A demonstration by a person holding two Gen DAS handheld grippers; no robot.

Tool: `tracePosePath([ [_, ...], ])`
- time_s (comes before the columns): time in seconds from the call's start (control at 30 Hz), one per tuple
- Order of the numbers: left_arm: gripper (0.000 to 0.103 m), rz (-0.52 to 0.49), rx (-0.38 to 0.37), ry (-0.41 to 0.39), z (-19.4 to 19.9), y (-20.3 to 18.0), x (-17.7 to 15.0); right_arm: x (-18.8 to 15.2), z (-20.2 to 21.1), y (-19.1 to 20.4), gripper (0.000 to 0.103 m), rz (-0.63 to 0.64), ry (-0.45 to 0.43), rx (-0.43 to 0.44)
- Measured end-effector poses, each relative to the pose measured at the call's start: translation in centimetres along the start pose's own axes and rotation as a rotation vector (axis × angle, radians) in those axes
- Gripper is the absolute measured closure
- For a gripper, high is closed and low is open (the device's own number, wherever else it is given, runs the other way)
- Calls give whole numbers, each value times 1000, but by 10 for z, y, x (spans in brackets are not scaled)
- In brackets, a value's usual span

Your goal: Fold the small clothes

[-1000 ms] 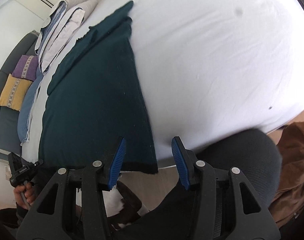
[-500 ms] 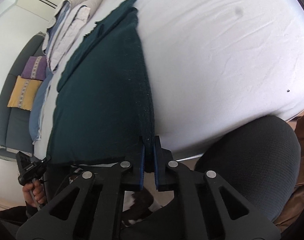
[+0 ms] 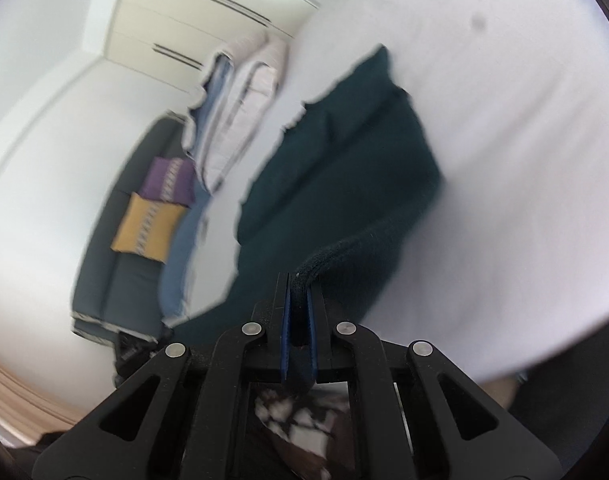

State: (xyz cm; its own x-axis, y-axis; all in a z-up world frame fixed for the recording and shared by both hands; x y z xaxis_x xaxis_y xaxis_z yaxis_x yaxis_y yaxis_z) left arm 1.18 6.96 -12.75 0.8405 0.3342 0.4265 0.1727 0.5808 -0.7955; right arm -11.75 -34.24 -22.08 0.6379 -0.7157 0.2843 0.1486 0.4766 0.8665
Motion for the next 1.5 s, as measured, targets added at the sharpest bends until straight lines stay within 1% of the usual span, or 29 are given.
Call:
tracePosePath([
  [0.17,97,-9,4,-53,-12,-4,47,54,-17,31,97,3,-59,34],
  [0.37,97,0,-5,-75,-44,-6,102,129,-46,45,97,-45,-125,46],
  [0.47,97,2,-2,-80,-60,-4,129,165,-64,46,97,-63,-146,41],
  [0.57,97,-2,10,-82,-86,-2,163,195,-81,41,97,-76,-162,33],
  [0.63,97,-6,19,-81,-99,0,180,215,-95,38,97,-82,-172,23],
  [0.8,97,11,44,-72,-139,15,223,272,-137,26,97,-127,-202,8],
  [0.87,97,12,81,-67,-161,26,243,296,-157,18,97,-136,-210,-17],
  [0.97,97,34,110,-52,-187,42,261,321,-190,4,97,-155,-206,-53],
  [1.03,97,48,150,-40,-210,58,273,334,-211,-6,97,-156,-205,-85],
  [1.2,96,65,239,-5,-255,96,284,356,-253,-35,97,-189,-194,-128],
  [1.27,96,64,291,16,-272,112,285,364,-270,-49,96,-195,-181,-170],
  [1.33,92,81,331,16,-281,129,287,369,-281,-64,93,-211,-178,-224],
  [1.37,88,91,334,10,-280,134,288,371,-285,-71,90,-223,-178,-236],
  [1.4,75,111,334,2,-278,138,290,373,-287,-75,87,-237,-186,-222],
  [1.43,55,125,334,-7,-275,140,290,375,-284,-77,72,-243,-215,-215],
  [1.47,49,133,337,-20,-269,141,291,377,-280,-76,55,-237,-241,-212],
  [1.5,47,123,339,-41,-261,138,290,378,-275,-76,48,-225,-271,-220],
])
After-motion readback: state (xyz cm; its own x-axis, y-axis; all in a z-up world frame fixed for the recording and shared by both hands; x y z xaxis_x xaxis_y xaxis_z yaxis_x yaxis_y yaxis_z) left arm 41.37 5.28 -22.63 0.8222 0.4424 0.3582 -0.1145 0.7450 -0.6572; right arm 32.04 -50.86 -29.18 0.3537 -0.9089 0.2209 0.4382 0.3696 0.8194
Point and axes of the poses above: each gripper's, at about its wrist camera, not at the fingertips, and z roughly against the way its jaws point, y to its left, x to its top, the point moved 10 cm from there along -z, roughly the way its jaws point, and after that the axes turned 8 degrees about -z, right-handed, at the moved point
